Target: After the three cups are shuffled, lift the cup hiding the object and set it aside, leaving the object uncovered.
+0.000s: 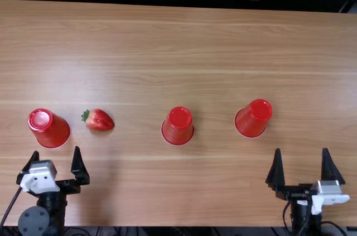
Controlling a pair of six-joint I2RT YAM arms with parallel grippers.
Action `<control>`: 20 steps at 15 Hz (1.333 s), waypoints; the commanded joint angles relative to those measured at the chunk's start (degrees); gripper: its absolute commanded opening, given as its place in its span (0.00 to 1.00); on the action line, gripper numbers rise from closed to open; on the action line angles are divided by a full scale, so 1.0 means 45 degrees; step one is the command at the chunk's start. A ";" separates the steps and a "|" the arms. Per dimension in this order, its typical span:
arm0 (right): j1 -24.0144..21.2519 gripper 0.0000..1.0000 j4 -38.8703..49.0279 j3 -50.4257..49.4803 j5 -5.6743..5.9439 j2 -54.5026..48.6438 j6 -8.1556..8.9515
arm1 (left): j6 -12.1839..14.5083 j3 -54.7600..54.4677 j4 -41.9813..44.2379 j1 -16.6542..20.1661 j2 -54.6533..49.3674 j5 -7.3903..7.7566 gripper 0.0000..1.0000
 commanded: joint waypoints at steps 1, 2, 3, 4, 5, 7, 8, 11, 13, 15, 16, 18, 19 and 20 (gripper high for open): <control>-0.0132 1.00 0.0162 -0.0651 0.0006 -0.0075 0.0038 | 0.0141 -0.0503 0.0496 -0.0154 -0.0129 0.0320 1.00; -0.0132 1.00 0.0185 -0.1100 0.0006 -0.0075 0.0061 | 0.0165 -0.0894 0.1082 -0.0154 -0.0129 0.0414 1.00; -0.0132 1.00 0.0185 -0.1393 0.0029 -0.0075 0.0061 | 0.0352 -0.1284 0.1621 -0.0154 -0.0129 0.0578 1.00; -0.0132 1.00 0.0185 -0.1783 0.0029 -0.0075 0.0061 | 0.0657 -0.1343 0.1973 -0.0154 -0.0129 0.0601 1.00; -0.0132 1.00 0.0185 -0.2057 0.0029 -0.0075 0.0061 | 0.1055 -0.1343 0.2137 -0.0154 -0.0129 0.0601 1.00; -0.0132 1.00 0.0185 -0.2467 0.0029 -0.0075 0.0084 | 0.1430 -0.1343 0.1950 -0.0154 -0.0129 0.0601 1.00; -0.0132 1.00 0.0185 -0.2682 0.0029 -0.0075 0.0061 | 0.1430 -0.1343 0.1926 -0.0154 -0.0129 0.0601 1.00; -0.0132 1.00 0.0185 -0.2721 0.0006 -0.0075 0.0038 | 0.1407 -0.1343 0.1926 -0.0134 -0.0129 0.0601 1.00; -0.0132 1.00 0.0185 -0.2740 -0.0041 -0.0075 0.0014 | 0.1337 -0.1343 0.1903 -0.0134 -0.0129 0.0601 1.00; -0.0132 1.00 0.0185 -0.2740 -0.0041 -0.0075 -0.0009 | 0.1266 -0.1343 0.1926 -0.0134 -0.0129 0.0601 1.00; -0.0132 1.00 0.0208 -0.2740 -0.0041 -0.0075 -0.0009 | 0.1266 -0.1343 0.1903 -0.0134 -0.0129 0.0601 1.00; -0.0132 1.00 0.0185 -0.2740 -0.0041 -0.0075 -0.0009 | 0.1266 -0.1343 0.1926 -0.0134 -0.0129 0.0601 1.00; -0.0132 1.00 0.0185 -0.2740 -0.0041 -0.0075 -0.0009 | 0.1266 -0.1343 0.1926 -0.0134 -0.0129 0.0601 1.00; -0.0132 1.00 0.0185 -0.2740 -0.0041 -0.0075 -0.0009 | 0.1266 -0.1343 0.1926 -0.0134 -0.0129 0.0601 1.00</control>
